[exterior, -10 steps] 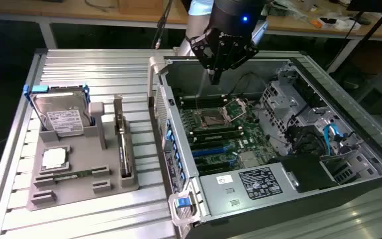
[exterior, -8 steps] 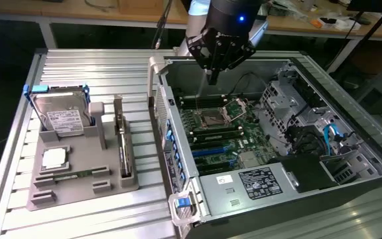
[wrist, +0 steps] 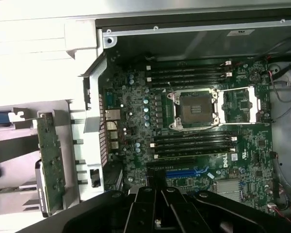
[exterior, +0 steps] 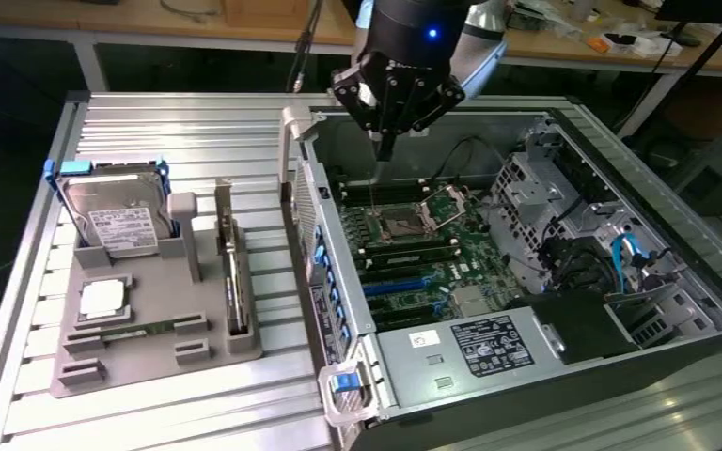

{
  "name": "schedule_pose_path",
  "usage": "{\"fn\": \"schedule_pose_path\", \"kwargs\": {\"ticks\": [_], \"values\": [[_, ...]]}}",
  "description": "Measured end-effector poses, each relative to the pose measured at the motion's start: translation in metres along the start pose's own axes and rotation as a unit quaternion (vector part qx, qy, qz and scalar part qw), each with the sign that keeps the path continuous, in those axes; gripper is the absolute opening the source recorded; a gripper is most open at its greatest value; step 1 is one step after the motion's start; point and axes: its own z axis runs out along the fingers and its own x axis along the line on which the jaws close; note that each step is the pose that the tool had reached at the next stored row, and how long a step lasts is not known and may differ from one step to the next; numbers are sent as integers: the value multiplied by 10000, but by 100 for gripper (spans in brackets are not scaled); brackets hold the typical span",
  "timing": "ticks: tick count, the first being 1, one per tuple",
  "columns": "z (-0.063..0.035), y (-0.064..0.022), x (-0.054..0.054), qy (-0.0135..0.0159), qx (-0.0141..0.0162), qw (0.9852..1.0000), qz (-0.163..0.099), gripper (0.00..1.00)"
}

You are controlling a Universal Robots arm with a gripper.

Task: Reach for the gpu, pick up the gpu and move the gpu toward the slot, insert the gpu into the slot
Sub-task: 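Reach for the gpu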

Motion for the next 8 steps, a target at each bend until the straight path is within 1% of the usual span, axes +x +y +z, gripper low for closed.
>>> {"fn": "schedule_pose_path", "kwargs": {"ticks": [8], "values": [[-6,-16,210,0,0,10000,0,11]]}}
